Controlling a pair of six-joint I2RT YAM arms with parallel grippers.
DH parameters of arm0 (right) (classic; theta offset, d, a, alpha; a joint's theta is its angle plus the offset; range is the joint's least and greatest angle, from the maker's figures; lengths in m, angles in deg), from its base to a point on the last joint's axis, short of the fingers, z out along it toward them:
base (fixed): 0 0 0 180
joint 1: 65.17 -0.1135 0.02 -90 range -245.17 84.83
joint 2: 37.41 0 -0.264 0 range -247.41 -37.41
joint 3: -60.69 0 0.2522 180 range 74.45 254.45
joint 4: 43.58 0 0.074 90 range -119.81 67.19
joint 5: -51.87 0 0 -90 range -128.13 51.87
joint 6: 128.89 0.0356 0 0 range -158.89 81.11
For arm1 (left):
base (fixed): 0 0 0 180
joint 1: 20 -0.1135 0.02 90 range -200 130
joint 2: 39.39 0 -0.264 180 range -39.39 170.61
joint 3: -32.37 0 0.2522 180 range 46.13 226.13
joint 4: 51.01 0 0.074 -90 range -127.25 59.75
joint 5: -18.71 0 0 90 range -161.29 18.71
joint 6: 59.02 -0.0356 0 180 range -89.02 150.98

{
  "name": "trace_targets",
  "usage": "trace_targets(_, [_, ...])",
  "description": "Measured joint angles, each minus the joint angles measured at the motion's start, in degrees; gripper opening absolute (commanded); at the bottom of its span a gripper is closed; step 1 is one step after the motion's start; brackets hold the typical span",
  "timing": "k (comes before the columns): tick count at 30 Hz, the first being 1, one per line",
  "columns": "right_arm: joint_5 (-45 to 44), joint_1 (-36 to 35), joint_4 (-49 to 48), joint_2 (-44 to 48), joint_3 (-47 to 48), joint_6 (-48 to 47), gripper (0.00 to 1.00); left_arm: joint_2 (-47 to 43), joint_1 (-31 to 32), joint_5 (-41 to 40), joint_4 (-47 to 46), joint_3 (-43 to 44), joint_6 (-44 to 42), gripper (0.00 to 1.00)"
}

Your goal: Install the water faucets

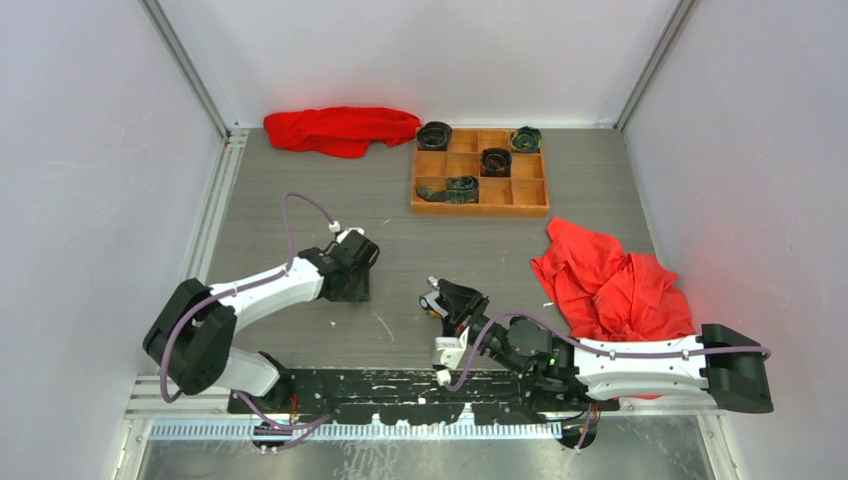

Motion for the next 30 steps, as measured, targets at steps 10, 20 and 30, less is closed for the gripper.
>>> trace_targets(10, [0.0, 0.0, 0.63, 0.02, 0.0, 0.0, 0.0, 2.49, -0.74, 0.57, 0.13, 1.68, 0.02, 0.34])
trace_targets(20, [0.0, 0.0, 1.03, 0.02, 0.0, 0.0, 0.0, 2.64, -0.92, 0.63, 0.07, 1.68, 0.09, 0.08])
trace_targets(30, [2.05, 0.0, 3.34, 1.44, 0.02, 0.98, 0.0, 0.26, -1.62, 2.16, 1.6, 1.68, -0.57, 0.0])
